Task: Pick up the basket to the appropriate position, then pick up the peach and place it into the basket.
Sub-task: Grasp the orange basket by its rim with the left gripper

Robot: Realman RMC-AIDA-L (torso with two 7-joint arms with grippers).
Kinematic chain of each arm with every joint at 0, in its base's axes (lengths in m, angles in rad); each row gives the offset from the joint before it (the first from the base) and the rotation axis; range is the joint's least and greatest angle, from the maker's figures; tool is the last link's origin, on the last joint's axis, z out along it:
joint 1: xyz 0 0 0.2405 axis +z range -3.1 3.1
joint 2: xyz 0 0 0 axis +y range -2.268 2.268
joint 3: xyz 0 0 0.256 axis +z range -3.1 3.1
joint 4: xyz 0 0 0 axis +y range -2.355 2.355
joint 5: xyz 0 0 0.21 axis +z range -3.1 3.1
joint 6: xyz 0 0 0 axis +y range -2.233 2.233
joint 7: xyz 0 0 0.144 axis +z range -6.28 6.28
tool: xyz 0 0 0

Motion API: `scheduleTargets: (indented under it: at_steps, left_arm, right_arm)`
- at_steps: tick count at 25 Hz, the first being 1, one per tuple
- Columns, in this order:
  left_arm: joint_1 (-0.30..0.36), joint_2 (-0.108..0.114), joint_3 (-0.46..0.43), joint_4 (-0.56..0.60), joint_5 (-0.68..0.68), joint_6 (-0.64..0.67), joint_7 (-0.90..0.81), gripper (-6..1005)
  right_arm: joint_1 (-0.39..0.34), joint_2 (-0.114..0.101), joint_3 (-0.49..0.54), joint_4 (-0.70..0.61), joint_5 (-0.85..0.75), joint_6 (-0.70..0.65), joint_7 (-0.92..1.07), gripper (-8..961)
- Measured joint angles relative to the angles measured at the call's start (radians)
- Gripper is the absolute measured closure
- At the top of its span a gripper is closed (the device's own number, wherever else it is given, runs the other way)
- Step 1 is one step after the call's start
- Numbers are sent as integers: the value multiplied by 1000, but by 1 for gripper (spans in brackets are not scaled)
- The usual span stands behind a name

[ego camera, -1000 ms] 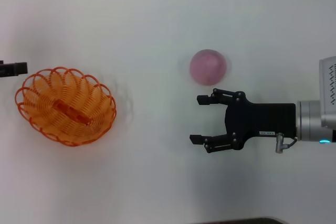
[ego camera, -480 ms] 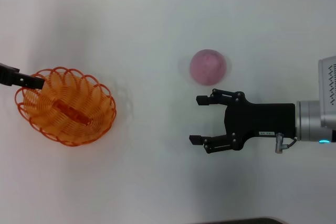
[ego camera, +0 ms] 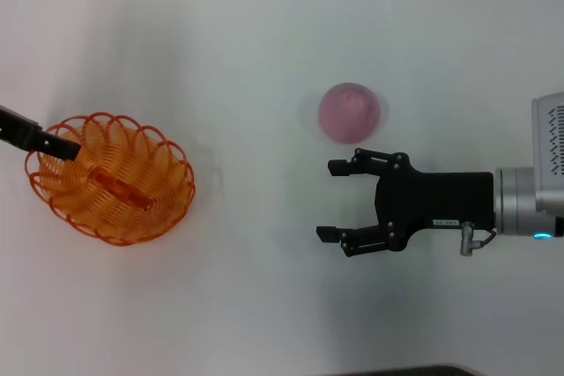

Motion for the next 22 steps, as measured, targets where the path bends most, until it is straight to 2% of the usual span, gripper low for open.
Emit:
scheduleTargets:
  at_steps: [3,6,22]
  left_arm:
    - [-4,-24,14,-2,43,-25,-2,289]
    - [-7,-35,18,-1,58,-33,-2,294]
    - [-17,-39,20,0,69,-36,-7,318]
  right_arm:
    - [1,0,0,0,0,2,0,0]
    - [1,0,0,0,0,2,0,0]
    - [2,2,0,0,0,3,0,0]
